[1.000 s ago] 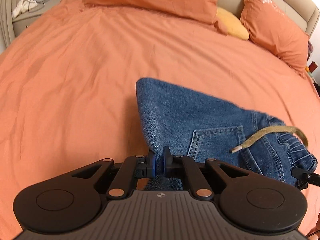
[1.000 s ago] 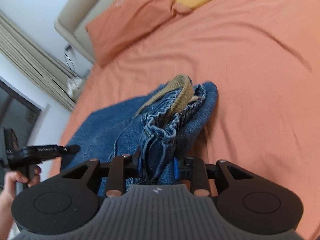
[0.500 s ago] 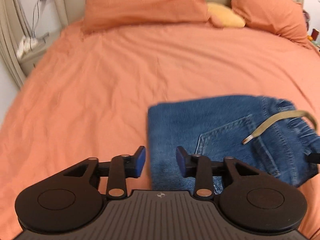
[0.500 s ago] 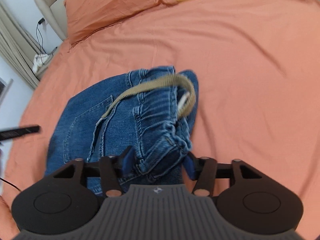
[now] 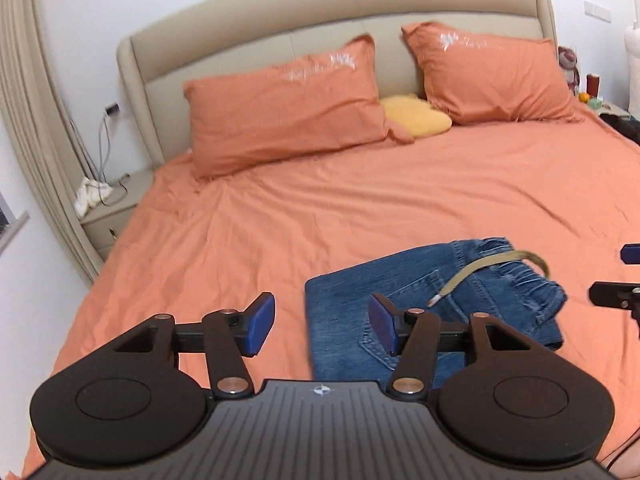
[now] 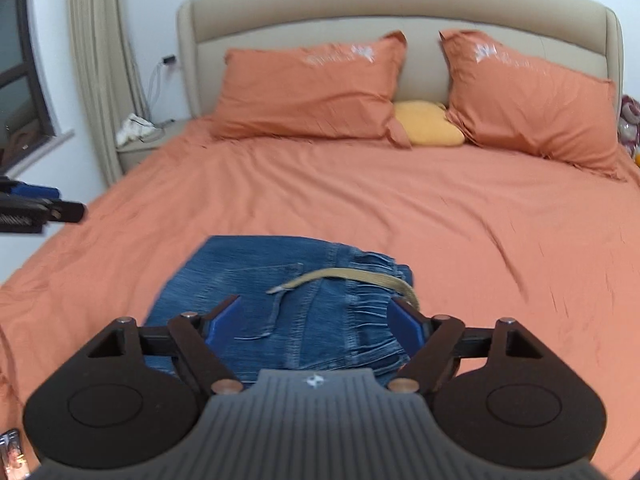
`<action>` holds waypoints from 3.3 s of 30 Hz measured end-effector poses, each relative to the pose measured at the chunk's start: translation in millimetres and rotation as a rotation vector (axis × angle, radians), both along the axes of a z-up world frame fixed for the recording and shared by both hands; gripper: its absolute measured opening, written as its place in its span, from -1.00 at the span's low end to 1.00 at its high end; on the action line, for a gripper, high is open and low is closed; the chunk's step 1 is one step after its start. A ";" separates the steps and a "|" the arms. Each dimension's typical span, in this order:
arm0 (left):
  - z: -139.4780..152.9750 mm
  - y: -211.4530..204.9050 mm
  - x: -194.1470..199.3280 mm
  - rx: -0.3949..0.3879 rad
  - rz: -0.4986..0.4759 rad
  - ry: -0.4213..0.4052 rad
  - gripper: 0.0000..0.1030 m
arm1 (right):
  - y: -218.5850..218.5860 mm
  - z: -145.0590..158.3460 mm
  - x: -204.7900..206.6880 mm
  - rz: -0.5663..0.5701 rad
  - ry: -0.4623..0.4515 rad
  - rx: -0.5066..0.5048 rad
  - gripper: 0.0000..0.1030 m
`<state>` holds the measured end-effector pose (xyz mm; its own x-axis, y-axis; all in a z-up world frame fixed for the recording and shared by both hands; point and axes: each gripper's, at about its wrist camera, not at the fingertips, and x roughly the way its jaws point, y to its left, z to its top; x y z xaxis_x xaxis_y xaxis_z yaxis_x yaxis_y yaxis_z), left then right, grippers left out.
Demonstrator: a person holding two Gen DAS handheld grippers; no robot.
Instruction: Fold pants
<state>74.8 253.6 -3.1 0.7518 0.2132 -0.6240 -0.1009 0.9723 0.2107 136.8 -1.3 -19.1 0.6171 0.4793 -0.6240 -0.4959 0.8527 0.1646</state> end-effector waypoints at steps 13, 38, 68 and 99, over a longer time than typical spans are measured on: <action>-39.3 -65.1 -52.9 -0.082 0.058 -0.008 0.33 | 3.6 9.5 -86.5 -0.020 -0.118 -0.021 0.56; -52.4 -70.0 -64.7 -0.119 0.089 0.045 0.35 | -5.9 -10.2 -98.5 -0.028 -0.086 -0.047 0.59; -50.1 -79.9 -67.5 -0.118 0.080 0.037 0.43 | -14.2 -5.4 -106.4 -0.054 -0.095 -0.030 0.59; -47.9 -84.1 -68.3 -0.110 0.055 0.041 0.44 | -13.5 -3.4 -107.5 -0.052 -0.077 -0.024 0.59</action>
